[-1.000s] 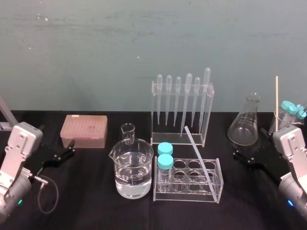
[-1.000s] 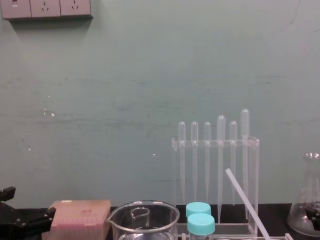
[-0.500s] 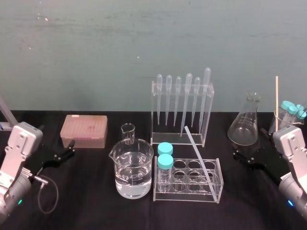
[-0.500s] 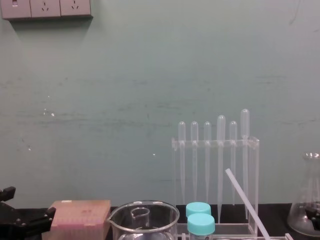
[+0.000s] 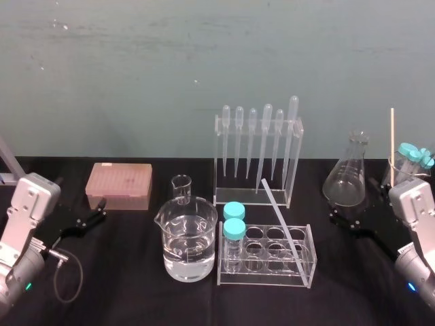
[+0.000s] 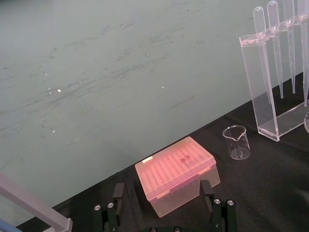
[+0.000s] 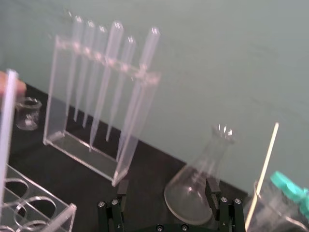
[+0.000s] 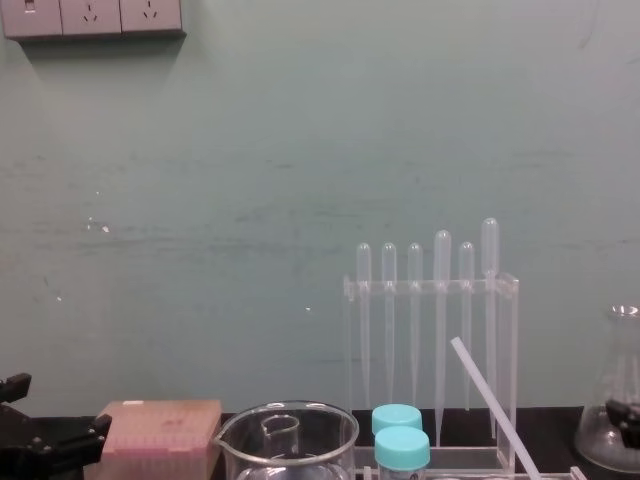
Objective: Pick up the stirring rod with one hand, then place it down.
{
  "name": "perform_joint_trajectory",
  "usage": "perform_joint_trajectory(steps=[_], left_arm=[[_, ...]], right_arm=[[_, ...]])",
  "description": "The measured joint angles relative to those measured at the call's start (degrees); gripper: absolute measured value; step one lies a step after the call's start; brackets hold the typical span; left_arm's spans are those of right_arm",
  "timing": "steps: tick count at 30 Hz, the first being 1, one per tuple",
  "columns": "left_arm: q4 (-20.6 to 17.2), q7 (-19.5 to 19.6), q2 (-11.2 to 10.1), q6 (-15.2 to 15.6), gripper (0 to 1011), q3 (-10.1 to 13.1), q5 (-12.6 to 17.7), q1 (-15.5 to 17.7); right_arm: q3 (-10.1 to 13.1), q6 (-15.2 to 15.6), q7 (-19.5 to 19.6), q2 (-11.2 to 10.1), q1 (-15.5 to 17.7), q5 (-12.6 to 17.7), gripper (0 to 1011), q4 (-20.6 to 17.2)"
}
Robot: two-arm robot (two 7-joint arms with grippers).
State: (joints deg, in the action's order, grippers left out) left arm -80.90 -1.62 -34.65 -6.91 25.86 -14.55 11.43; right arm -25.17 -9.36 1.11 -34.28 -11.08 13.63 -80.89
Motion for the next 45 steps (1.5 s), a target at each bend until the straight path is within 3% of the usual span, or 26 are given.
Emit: perform_joint_trajectory(steps=[1,3,6,7,10,15,18,20,24,26,29,32,33,37,45], left_arm=[[0.00,0.00,0.00,0.00,1000,0.00,0.00,0.00],[0.00,0.00,0.00,0.00,1000,0.00,0.00,0.00],[0.00,0.00,0.00,0.00,1000,0.00,0.00,0.00],[0.00,0.00,0.00,0.00,1000,0.00,0.00,0.00],[0.00,0.00,0.00,0.00,1000,0.00,0.00,0.00],[0.00,0.00,0.00,0.00,1000,0.00,0.00,0.00],[0.00,0.00,0.00,0.00,1000,0.00,0.00,0.00],[0.00,0.00,0.00,0.00,1000,0.00,0.00,0.00],[0.00,0.00,0.00,0.00,1000,0.00,0.00,0.00],[0.00,0.00,0.00,0.00,1000,0.00,0.00,0.00],[0.00,0.00,0.00,0.00,1000,0.00,0.00,0.00],[0.00,0.00,0.00,0.00,1000,0.00,0.00,0.00],[0.00,0.00,0.00,0.00,1000,0.00,0.00,0.00],[0.00,0.00,0.00,0.00,1000,0.00,0.00,0.00],[0.00,0.00,0.00,0.00,1000,0.00,0.00,0.00]], right_arm=[[0.00,0.00,0.00,0.00,0.00,0.00,1003,0.00],[0.34,-3.33,-1.09,0.04,0.30,-0.17,1003,0.04],[0.56,-10.05,-3.11,0.00,0.71,-1.13,1003,-0.21],[0.56,-10.05,-3.11,0.00,0.71,-1.13,1003,-0.21],[-0.03,-16.93,-6.11,0.17,0.01,-2.30,1003,-0.35],[-1.27,-20.74,-11.33,1.15,-2.04,-0.98,1003,0.79],[-2.26,-21.10,-16.30,1.87,-3.67,2.43,1003,2.10],[-2.69,-20.47,-18.92,2.27,-4.45,4.57,1003,2.78],[-3.31,-16.48,-25.64,3.74,-6.48,11.33,1003,5.11],[-3.31,-14.75,-27.21,4.21,-7.02,13.19,1003,5.81],[-3.47,-8.10,-30.77,5.37,-8.76,17.36,1003,7.86],[-3.67,-4.35,-32.53,5.91,-9.80,19.07,1003,9.14],[-3.77,-1.73,-33.56,6.23,-10.51,20.06,1003,9.86],[-3.95,2.13,-35.49,6.98,-11.83,21.17,1003,11.45],[-3.76,4.22,-36.60,7.54,-12.52,21.40,1003,12.22]])
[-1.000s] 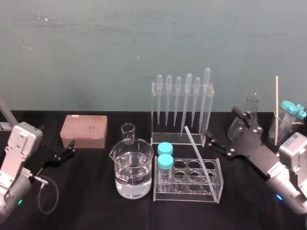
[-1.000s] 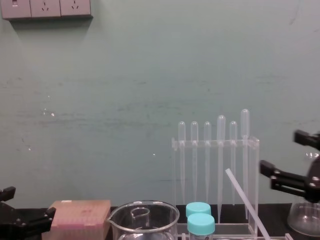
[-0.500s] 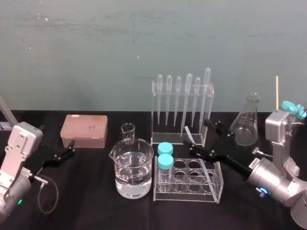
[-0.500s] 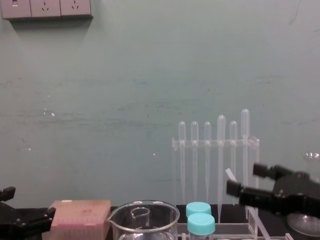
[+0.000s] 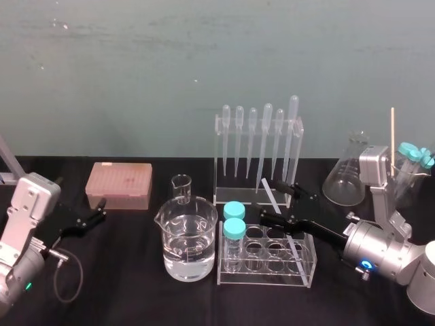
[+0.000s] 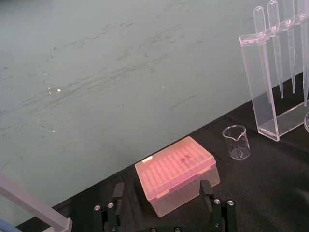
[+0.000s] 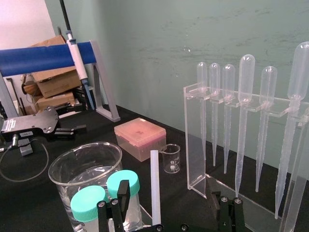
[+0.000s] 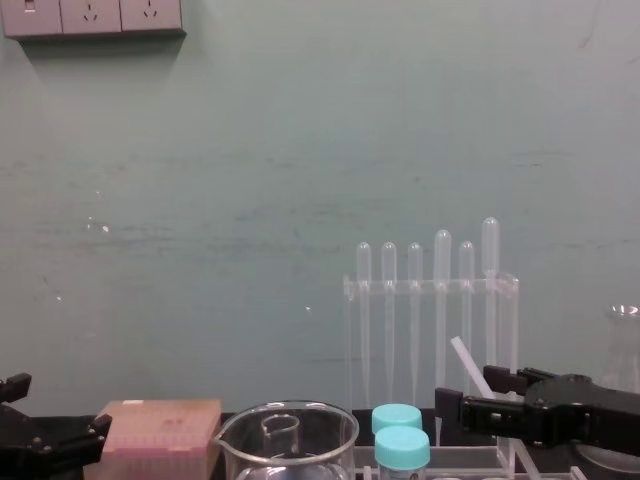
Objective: Pick up the stirring rod with one hand, then place it down.
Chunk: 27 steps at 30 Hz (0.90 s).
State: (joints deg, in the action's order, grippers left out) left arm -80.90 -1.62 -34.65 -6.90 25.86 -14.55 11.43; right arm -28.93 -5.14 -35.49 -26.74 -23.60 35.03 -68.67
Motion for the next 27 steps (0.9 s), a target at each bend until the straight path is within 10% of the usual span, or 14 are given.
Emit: perform_joint_trajectory(steps=[10,27], left_arm=[[0.00,0.00,0.00,0.00,1000,0.00,0.00,0.00],[0.00,0.00,0.00,0.00,1000,0.00,0.00,0.00]], right_arm=[[-0.01,-0.11,0.05,-0.06,0.05,0.01,1000,-0.05],[-0.01,-0.32,0.12,-0.13,0.11,0.01,536,-0.14]])
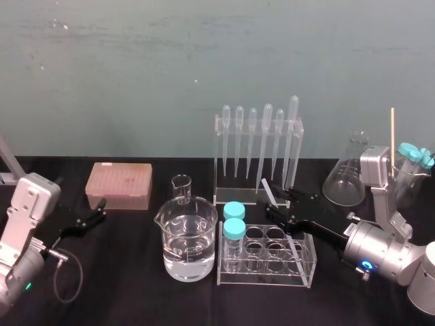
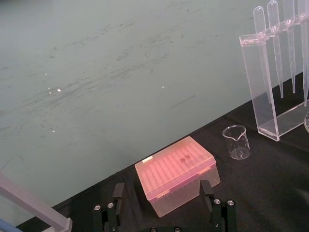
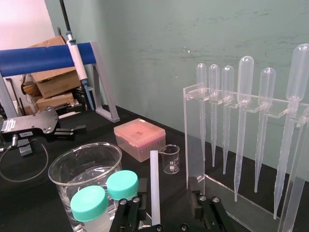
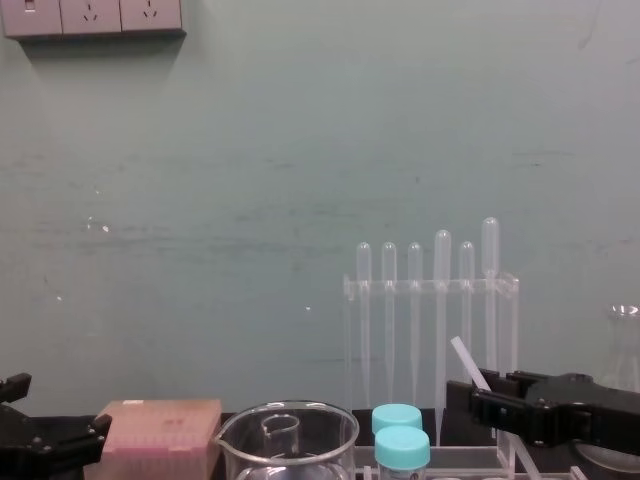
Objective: Pick up the stirring rod with one hand, then place it down.
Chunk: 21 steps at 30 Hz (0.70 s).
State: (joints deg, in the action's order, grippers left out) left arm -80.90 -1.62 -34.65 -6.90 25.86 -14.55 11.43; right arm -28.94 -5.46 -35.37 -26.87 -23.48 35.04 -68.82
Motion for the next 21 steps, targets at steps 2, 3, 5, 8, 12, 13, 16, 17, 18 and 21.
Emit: perform_joint_trajectory(steps=[2,3,5,8,12,13,16,17,18,21], left_arm=[[0.00,0.00,0.00,0.00,1000,0.00,0.00,0.00],[0.00,0.00,0.00,0.00,1000,0.00,0.00,0.00],[0.00,0.00,0.00,0.00,1000,0.00,0.00,0.00],[0.00,0.00,0.00,0.00,1000,0.00,0.00,0.00],[0.00,0.00,0.00,0.00,1000,0.00,0.00,0.00],[0.00,0.00,0.00,0.00,1000,0.00,0.00,0.00],[0.00,0.00,0.00,0.00,1000,0.00,0.00,0.00],[0.00,0.00,0.00,0.00,1000,0.00,0.00,0.00],[0.00,0.00,0.00,0.00,1000,0.00,0.00,0.00],[0.00,0.00,0.00,0.00,1000,0.00,0.00,0.00]], right_arm=[[0.00,-0.01,0.01,0.00,0.00,0.00,478,0.00],[0.00,-0.02,0.01,0.00,0.00,0.00,448,0.00],[0.00,-0.03,0.02,0.00,0.00,0.00,390,0.00],[0.00,-0.05,0.03,0.00,0.00,0.00,283,0.00],[0.00,-0.06,0.05,0.00,0.00,0.00,136,0.00],[0.00,-0.06,0.05,0.00,0.00,0.00,113,0.00],[0.00,-0.06,0.05,0.00,0.00,0.00,70,0.00],[0.00,-0.06,0.05,0.00,0.00,0.00,70,0.00],[0.00,-0.06,0.05,0.00,0.00,0.00,70,-0.01],[0.00,-0.06,0.05,0.00,0.00,0.00,70,0.00]])
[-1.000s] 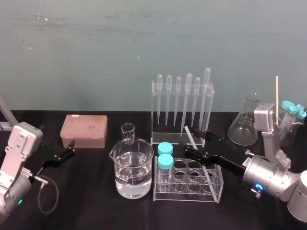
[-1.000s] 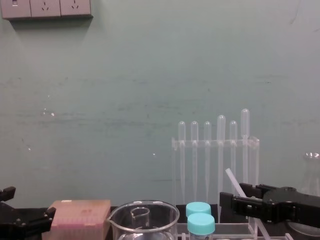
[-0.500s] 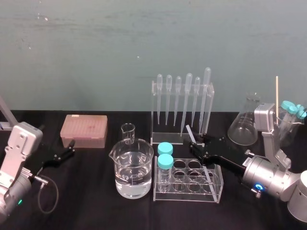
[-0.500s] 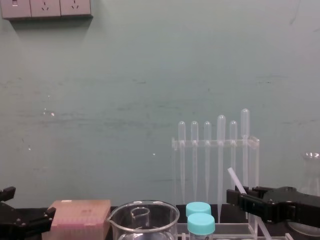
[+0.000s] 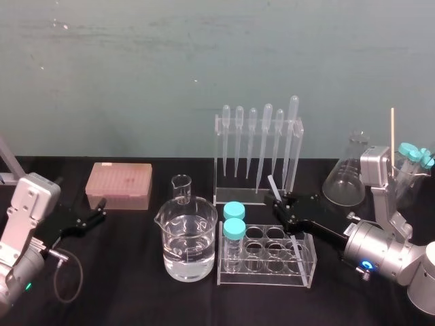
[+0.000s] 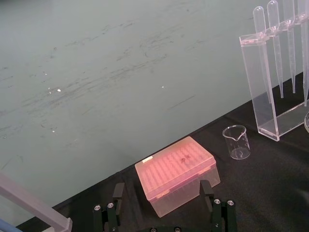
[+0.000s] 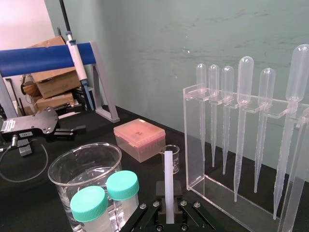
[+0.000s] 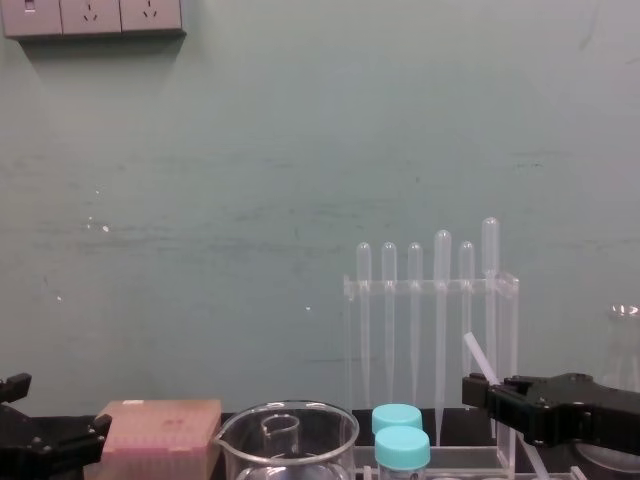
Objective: Pick up the stirring rod with one hand, then place it down.
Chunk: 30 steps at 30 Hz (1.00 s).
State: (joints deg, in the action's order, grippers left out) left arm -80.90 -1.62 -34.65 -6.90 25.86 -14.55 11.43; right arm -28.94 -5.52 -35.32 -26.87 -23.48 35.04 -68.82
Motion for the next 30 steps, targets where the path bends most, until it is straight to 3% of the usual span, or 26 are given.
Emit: perform_joint_trajectory(steps=[6,10,13,17,20,21,23,24,25,30], left_arm=[[0.00,0.00,0.00,0.00,1000,0.00,0.00,0.00],[0.00,0.00,0.00,0.00,1000,0.00,0.00,0.00],[0.00,0.00,0.00,0.00,1000,0.00,0.00,0.00],[0.00,0.00,0.00,0.00,1000,0.00,0.00,0.00],[0.00,0.00,0.00,0.00,1000,0.00,0.00,0.00],[0.00,0.00,0.00,0.00,1000,0.00,0.00,0.00],[0.00,0.00,0.00,0.00,1000,0.00,0.00,0.00],[0.00,0.00,0.00,0.00,1000,0.00,0.00,0.00],[0.00,0.00,0.00,0.00,1000,0.00,0.00,0.00],[0.00,0.00,0.00,0.00,1000,0.00,0.00,0.00]], right_arm=[[1.40,-0.20,-0.15,0.46,0.80,0.70,70,-0.80],[4.34,-0.63,-2.89,1.88,1.73,5.33,70,-2.14],[6.41,-2.56,-3.95,3.04,2.33,8.03,69,-3.36],[8.38,-6.28,-4.48,4.29,2.93,9.44,70,-4.86],[9.42,-12.47,-3.91,5.27,3.17,6.70,70,-5.45],[9.42,-12.47,-3.91,5.27,3.17,6.70,70,-5.45],[10.05,-17.99,-2.68,6.07,3.17,2.91,70,-4.91],[10.05,-17.99,-2.68,6.07,3.17,2.91,69,-4.91],[10.28,-20.48,-2.22,6.49,3.17,1.05,69,-4.30],[10.79,-25.55,-1.82,7.36,3.00,-2.41,69,-2.17]])
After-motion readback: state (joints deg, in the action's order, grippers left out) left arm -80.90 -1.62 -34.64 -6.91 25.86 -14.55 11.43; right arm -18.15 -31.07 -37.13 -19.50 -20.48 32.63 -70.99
